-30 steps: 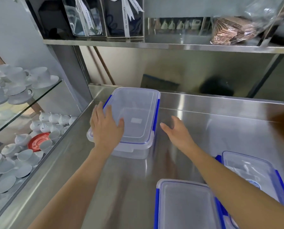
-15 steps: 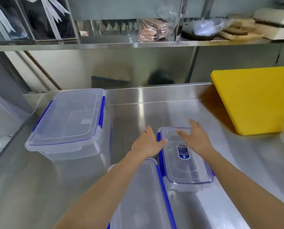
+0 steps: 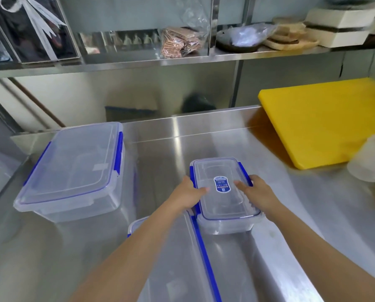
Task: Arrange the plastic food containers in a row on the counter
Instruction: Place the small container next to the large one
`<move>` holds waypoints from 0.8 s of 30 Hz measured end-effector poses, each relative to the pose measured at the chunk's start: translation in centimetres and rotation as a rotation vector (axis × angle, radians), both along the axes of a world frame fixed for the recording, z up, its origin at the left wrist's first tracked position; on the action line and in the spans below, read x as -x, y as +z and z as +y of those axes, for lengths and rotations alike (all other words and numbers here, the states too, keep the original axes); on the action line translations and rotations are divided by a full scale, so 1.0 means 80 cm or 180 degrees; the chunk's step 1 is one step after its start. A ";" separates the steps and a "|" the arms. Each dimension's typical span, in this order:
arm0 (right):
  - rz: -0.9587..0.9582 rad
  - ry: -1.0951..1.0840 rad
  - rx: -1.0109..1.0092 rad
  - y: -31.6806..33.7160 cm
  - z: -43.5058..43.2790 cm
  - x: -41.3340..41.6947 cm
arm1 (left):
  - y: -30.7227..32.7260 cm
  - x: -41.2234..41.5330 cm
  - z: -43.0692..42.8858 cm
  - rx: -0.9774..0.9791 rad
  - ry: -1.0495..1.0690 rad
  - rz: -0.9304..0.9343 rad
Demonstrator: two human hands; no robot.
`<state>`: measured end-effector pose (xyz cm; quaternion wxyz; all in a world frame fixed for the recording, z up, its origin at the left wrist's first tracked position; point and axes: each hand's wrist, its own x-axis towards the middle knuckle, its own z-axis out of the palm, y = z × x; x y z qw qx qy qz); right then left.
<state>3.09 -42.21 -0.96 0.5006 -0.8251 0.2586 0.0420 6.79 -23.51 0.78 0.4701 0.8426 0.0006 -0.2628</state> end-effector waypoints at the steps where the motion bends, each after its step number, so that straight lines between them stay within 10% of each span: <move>1: -0.0126 -0.0043 -0.0018 0.002 0.004 -0.007 | -0.002 -0.006 0.003 0.0161 0.0196 0.0043; 13: -0.0676 0.0083 -0.0982 0.003 0.088 -0.117 | -0.015 -0.068 0.074 0.1548 0.1137 -0.0076; 24: -0.0612 0.0230 -0.0761 -0.045 0.130 -0.203 | -0.057 -0.124 0.110 0.0549 0.0463 -0.0778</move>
